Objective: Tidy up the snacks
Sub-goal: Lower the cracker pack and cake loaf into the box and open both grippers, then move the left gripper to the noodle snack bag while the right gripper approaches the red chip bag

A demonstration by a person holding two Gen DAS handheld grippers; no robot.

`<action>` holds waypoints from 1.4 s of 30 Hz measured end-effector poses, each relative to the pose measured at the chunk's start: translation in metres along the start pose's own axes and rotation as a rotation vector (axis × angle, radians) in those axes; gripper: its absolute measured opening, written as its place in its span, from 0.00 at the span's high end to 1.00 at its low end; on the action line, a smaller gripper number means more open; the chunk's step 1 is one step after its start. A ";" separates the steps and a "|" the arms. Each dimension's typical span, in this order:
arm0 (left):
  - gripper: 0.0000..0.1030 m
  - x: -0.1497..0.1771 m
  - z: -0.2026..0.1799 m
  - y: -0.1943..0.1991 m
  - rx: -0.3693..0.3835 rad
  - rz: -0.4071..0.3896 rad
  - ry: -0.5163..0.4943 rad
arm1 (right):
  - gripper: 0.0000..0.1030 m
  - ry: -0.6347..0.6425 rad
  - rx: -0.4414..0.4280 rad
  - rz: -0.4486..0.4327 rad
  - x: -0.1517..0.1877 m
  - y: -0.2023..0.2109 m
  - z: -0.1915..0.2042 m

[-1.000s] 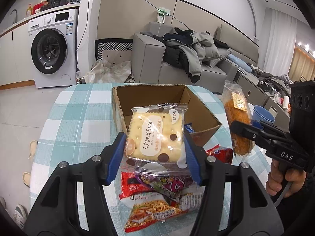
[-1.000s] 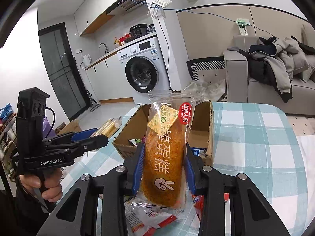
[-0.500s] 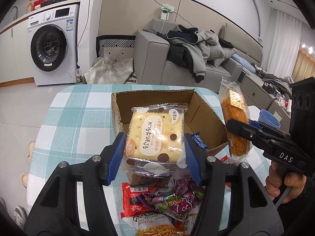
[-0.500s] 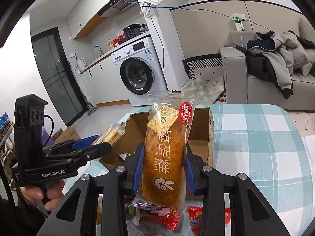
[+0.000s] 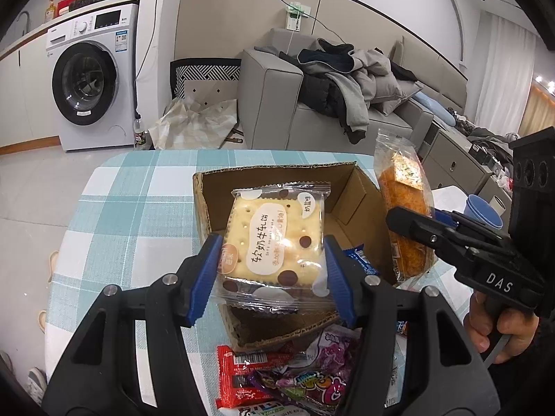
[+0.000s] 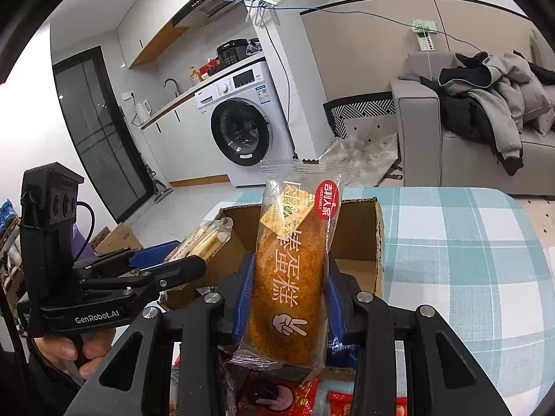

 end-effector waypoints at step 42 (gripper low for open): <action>0.01 0.025 -0.004 0.060 -0.062 -0.016 -0.029 | 0.01 -0.034 0.159 0.025 0.043 0.071 -0.016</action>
Point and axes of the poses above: each gripper's, at about its wrist camera, not at the fingertips, and y roughly against the way its jaws point, z to its left, x to its underside, the point moved 4 cm from there along -y, roughly the way its jaws point, and after that the axes turned 10 degrees about y, right-handed, at the moved point
